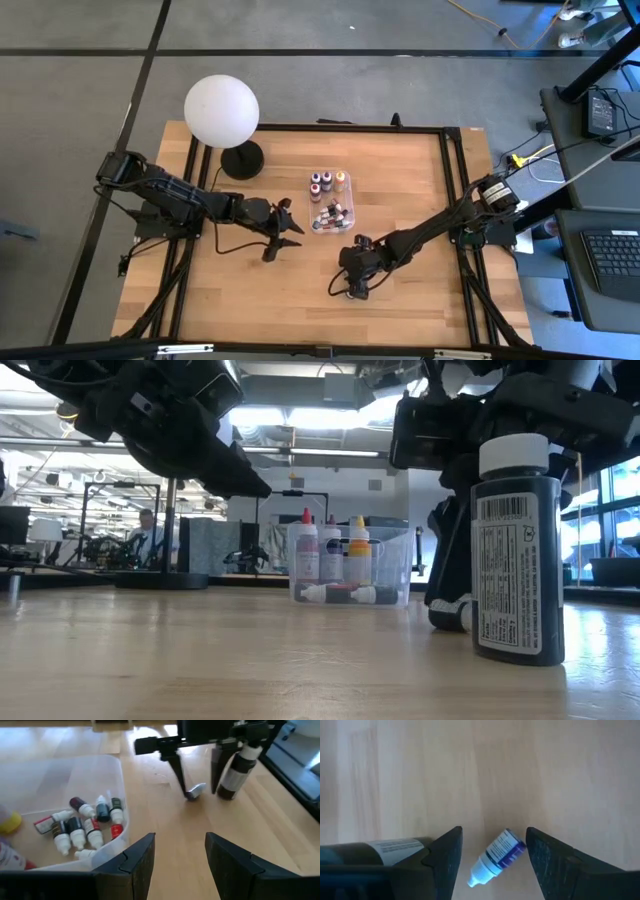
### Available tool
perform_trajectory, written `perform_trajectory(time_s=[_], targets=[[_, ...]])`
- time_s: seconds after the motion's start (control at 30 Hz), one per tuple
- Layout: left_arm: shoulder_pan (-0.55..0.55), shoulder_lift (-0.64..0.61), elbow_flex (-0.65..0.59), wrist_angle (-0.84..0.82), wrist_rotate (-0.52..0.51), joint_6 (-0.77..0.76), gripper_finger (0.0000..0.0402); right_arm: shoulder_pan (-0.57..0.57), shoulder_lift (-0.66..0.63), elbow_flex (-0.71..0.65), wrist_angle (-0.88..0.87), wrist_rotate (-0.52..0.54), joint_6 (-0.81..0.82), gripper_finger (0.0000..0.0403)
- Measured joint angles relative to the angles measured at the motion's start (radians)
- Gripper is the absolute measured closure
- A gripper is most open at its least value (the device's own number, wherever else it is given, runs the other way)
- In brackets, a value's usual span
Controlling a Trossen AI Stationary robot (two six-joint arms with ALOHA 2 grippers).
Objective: Pick & Place food coloring
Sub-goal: Put the small purple food coloring bottle in the transparent bin
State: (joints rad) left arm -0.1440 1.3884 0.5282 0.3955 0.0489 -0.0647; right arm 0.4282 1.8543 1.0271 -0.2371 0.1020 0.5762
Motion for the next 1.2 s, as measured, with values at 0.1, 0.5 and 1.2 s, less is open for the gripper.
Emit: perform_trajectory(time_s=[0.1, 0.5, 1.2], targets=[[0.0, 0.0, 0.0, -0.009, -0.014, 0.0, 0.0231, 0.0, 0.001, 0.0, -0.006, -0.006, -0.001, 0.0181], [0.0, 0.0, 0.0, -0.011, -0.015, 0.0, 0.0231, 0.0, 0.003, -0.001, -0.054, 0.007, -0.009, 0.0181], [0.0, 0.0, 0.0, -0.011, -0.015, 0.0, 0.0231, 0.001, 0.006, -0.001, -0.076, 0.035, -0.001, 0.0181]])
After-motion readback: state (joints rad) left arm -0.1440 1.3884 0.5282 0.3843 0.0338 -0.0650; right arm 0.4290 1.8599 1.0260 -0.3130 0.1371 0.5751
